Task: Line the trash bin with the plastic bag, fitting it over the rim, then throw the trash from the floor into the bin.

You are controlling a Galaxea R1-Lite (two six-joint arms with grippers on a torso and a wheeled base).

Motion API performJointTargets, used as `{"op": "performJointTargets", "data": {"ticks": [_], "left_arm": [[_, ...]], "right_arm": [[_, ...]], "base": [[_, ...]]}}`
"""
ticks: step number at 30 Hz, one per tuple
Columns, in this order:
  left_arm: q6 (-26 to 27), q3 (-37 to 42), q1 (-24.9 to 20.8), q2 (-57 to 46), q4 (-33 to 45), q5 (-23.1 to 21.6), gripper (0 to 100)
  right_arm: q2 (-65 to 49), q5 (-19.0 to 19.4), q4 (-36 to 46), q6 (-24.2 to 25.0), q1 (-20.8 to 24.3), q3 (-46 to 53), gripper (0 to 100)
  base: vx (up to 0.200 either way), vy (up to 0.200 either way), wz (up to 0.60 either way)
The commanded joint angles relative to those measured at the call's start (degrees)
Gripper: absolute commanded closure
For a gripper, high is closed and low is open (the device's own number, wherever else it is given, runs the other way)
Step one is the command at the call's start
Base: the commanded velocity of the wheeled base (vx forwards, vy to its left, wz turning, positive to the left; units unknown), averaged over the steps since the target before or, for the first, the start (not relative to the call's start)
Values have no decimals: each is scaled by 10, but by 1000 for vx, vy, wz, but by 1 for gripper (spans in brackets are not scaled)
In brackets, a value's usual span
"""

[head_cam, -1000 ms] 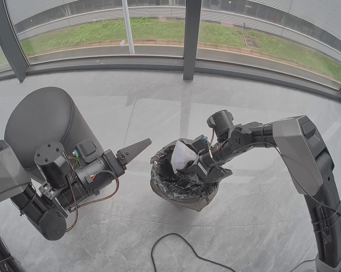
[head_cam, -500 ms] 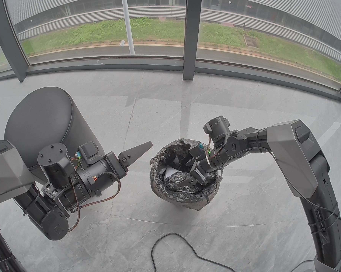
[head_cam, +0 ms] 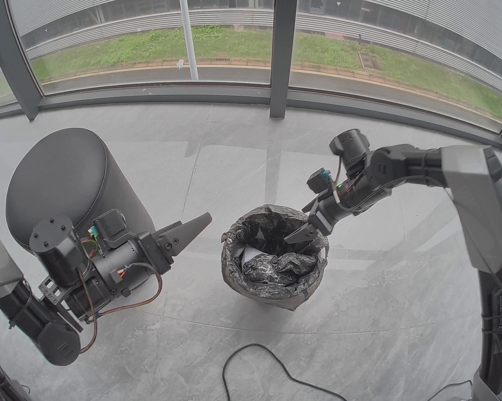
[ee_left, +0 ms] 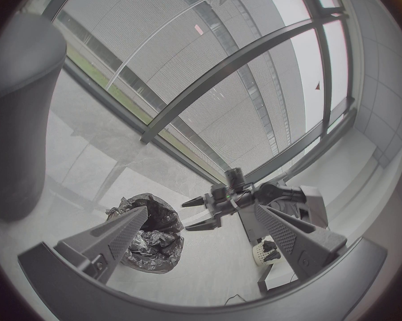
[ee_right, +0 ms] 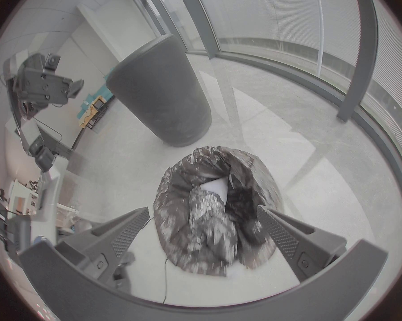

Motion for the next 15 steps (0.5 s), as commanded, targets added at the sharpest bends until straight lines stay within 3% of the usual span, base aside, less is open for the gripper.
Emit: {"op": "performJointTargets", "data": {"ticks": [1,3,4,6,9,12,15], "left_arm": [[87,138,1,-191,1,0,0],[91,186,1,-264,5,1,0],[91,190,1,-268,5,0,0],[95,213,2,-353,27,8,0],[111,213,26,-435,92,8,0],[142,213,69,-512,166,4,0],[151,213,101,-618,259,1,0]], "right_arm": [[-259,-92,246,2,-31,0,0],[-349,-159,342,1,-26,0,0],[-355,-164,347,1,-26,0,0],[-441,-235,425,-11,-25,0,0],[-517,-291,510,-42,-28,0,0],[-584,-303,597,-69,-59,0,0],[-630,-301,610,-65,-144,0,0]], "base": [[0,0,0],[0,0,0],[0,0,0],[0,0,0],[0,0,0],[0,0,0],[0,0,0]]}}
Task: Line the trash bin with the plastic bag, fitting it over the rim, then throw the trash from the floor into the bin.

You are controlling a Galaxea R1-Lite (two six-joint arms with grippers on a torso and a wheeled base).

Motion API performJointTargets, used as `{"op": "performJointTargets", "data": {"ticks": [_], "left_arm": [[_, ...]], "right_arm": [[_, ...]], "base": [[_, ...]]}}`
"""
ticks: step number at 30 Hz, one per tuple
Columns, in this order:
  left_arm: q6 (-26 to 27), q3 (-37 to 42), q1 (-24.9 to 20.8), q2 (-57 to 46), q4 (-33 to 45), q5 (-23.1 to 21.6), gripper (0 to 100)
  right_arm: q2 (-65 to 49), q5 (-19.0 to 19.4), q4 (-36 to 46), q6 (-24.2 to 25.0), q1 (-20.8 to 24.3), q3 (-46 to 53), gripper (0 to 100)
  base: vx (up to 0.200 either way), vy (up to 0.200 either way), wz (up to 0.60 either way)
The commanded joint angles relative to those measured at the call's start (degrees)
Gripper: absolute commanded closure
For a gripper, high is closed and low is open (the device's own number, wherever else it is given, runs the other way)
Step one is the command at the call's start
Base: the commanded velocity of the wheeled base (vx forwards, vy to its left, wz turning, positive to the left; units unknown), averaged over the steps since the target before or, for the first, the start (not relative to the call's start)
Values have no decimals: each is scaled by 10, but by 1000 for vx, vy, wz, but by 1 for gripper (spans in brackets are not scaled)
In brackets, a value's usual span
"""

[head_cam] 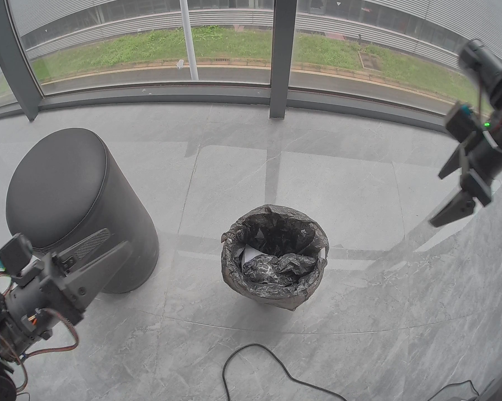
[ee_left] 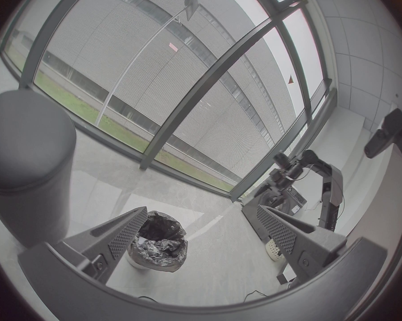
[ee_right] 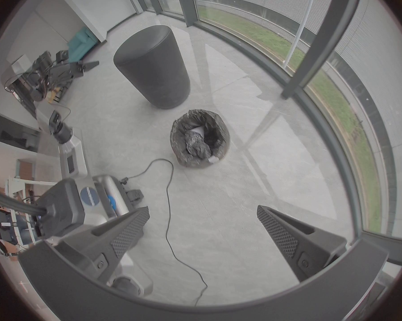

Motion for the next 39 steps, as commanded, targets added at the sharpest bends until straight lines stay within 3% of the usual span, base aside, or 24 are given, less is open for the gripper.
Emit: {"op": "performJointTargets", "data": {"ticks": [1,6,8,9,10,11,12,14,17,19,22,27,30,34,37,39], "left_arm": [[55,52,84,-348,211,-1,0],[92,52,106,-555,472,2,0],[108,46,129,-666,622,10,0],[115,46,143,-686,662,21,0],[116,46,146,-684,670,35,0],[110,41,149,-672,669,79,0],[110,41,156,-672,665,94,0],[113,48,164,-676,665,91,0],[111,50,213,-676,675,89,0],[116,52,249,-685,695,77,0],[125,52,246,-687,751,69,0],[149,52,246,-687,743,64,0],[156,52,245,-687,744,64,0],[155,52,245,-688,744,64,0],[156,52,246,-687,744,64,0],[156,52,245,-687,744,64,0]], "right_arm": [[-265,-85,155,-28,-136,0,0],[-387,-76,155,-2,-221,0,0],[-520,-49,153,32,-254,0,0],[-578,-38,151,55,-268,0,0],[-617,-32,145,75,-278,0,0],[-696,-20,115,128,-300,40,0],[-734,-10,84,155,-313,106,0],[-828,48,-31,202,-350,288,0],[-914,125,-212,204,-371,519,0],[-954,132,-325,203,-365,643,0],[-982,154,-444,201,-363,820,0],[-982,230,-596,203,-362,1027,0],[-954,259,-569,211,-353,1000,0],[-821,255,-440,213,-285,816,0],[-800,254,-470,212,-269,812,0],[-822,261,-494,209,-262,860,0]], "base": [[0,0,0],[0,0,0],[0,0,0],[0,0,0],[0,0,0],[0,0,0],[0,0,0],[0,0,0],[0,0,0],[0,0,0],[0,0,0],[0,0,0],[0,0,0],[0,0,0],[0,0,0],[0,0,0]]}}
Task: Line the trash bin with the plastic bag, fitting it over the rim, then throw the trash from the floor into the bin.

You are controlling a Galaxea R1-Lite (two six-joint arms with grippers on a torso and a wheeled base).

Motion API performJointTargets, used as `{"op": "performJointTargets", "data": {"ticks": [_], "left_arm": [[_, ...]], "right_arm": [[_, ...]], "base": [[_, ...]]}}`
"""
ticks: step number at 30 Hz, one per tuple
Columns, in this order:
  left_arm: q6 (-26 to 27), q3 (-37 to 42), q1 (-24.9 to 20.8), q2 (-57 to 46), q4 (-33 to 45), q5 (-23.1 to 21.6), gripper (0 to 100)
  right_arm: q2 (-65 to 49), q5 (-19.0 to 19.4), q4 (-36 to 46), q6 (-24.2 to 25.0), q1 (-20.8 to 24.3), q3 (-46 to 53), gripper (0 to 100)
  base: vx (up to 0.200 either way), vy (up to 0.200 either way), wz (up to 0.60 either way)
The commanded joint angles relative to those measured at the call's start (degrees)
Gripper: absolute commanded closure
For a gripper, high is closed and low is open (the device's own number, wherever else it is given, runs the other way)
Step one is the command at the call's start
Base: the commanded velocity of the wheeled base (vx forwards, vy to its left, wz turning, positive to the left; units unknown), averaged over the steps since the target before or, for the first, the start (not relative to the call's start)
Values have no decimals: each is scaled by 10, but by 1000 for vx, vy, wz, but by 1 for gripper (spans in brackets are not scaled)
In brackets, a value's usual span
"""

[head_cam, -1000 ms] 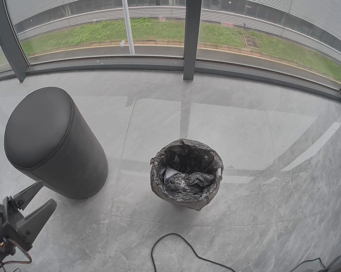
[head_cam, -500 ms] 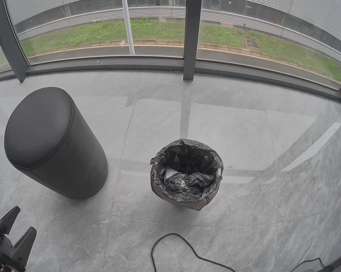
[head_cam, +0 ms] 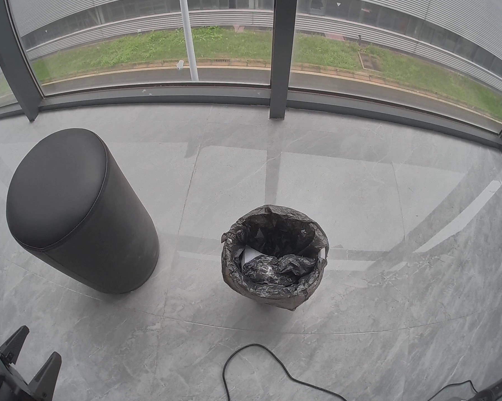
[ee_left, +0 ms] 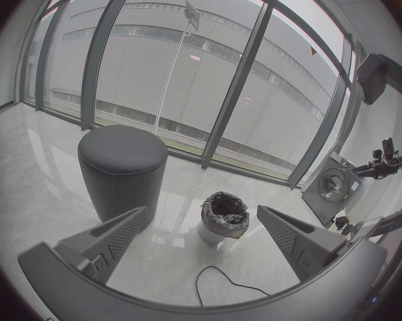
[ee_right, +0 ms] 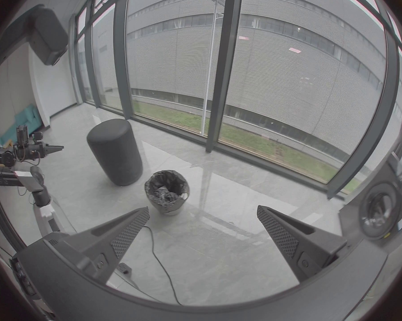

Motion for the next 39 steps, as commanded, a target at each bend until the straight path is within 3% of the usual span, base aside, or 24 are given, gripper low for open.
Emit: {"op": "performJointTargets", "data": {"ticks": [1,4,7,8,9,12,13,14,15,17,21,22,24,25,28,29,31,36,38,39], "left_arm": [[30,10,51,-75,87,9,0],[24,10,51,-75,87,10,0],[24,10,52,-75,87,14,0],[24,10,52,-75,86,17,0],[24,10,52,-75,87,18,0],[31,10,52,-75,86,70,0],[32,10,52,-75,87,97,0],[33,10,52,-75,88,152,0],[34,10,52,-75,89,198,0],[34,10,52,-75,90,252,0],[53,10,51,-75,91,247,0],[91,10,50,-75,93,205,0],[138,10,42,-82,100,132,0],[153,9,41,-84,108,107,0],[157,5,38,-89,121,111,0],[157,10,30,-108,126,132,0],[140,10,23,-123,129,196,0],[135,10,22,-122,130,185,0],[140,10,21,-122,131,147,0],[140,10,21,-122,131,147,0]], "right_arm": [[-153,101,-163,46,49,297,0],[-244,102,-142,31,101,388,0],[-240,87,-179,24,94,403,0],[-241,65,-213,31,94,418,0],[-242,29,-249,46,94,433,0],[-241,-152,-351,103,94,477,0],[-242,-197,-373,119,94,491,0],[-242,-250,-404,142,94,504,0],[-241,-268,-415,167,94,507,0],[-241,-267,-416,191,94,507,0],[-241,-232,-416,162,94,508,0],[-241,-182,-414,108,94,507,0],[-241,-155,-415,90,94,507,0],[-242,-159,-415,101,94,507,0],[-241,-202,-415,178,94,508,0],[-241,-246,-417,206,94,512,0],[-241,-270,-421,222,94,513,0],[-240,-255,-414,201,94,512,0],[-240,-206,-408,169,94,517,0],[-240,-206,-408,169,94,517,0]], "base": [[0,0,0],[0,0,0],[0,0,0],[0,0,0],[0,0,0],[0,0,0],[0,0,0],[0,0,0],[0,0,0],[0,0,0],[0,0,0],[0,0,0],[0,0,0],[0,0,0],[0,0,0],[0,0,0],[0,0,0],[0,0,0],[0,0,0],[0,0,0]]}}
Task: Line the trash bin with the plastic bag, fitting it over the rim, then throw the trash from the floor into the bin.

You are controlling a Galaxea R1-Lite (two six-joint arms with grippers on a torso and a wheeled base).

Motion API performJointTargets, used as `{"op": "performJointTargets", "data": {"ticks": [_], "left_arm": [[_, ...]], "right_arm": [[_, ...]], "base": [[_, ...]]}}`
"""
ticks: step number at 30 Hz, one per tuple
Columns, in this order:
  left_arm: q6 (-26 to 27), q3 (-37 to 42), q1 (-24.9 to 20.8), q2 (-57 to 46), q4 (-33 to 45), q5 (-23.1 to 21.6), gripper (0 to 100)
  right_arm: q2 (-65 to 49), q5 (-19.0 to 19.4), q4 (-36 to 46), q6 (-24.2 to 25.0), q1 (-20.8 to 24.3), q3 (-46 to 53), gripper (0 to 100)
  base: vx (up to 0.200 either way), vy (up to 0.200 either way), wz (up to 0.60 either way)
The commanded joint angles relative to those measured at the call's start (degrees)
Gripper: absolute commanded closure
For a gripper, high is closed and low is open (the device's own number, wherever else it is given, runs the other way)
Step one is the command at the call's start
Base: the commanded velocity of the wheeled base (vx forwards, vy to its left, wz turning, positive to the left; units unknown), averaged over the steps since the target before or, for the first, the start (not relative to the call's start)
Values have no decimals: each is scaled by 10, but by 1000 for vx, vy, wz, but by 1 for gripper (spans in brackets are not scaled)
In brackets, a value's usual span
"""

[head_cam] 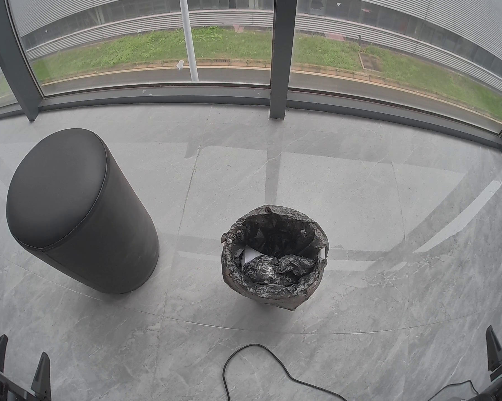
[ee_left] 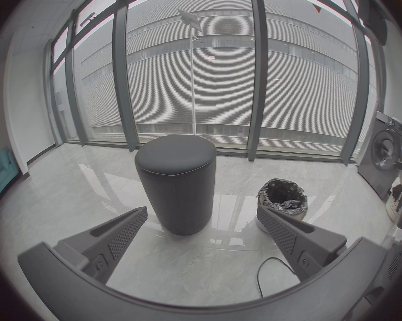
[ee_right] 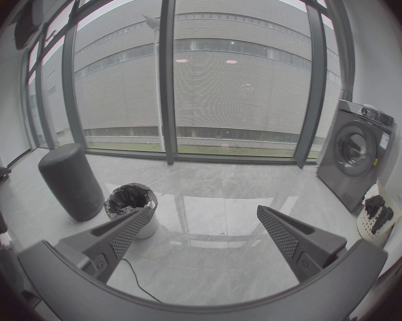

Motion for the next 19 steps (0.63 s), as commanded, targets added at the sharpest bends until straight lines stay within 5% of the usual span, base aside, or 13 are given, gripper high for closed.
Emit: {"op": "performJointTargets", "data": {"ticks": [1,19], "left_arm": [[13,10,-6,-15,3,-41,0],[9,10,-4,-16,3,-30,0]], "right_arm": [[-2,66,7,-44,1,9,0],[-5,58,5,-30,0,10,0]], "base": [[0,0,0],[0,0,0]]}}
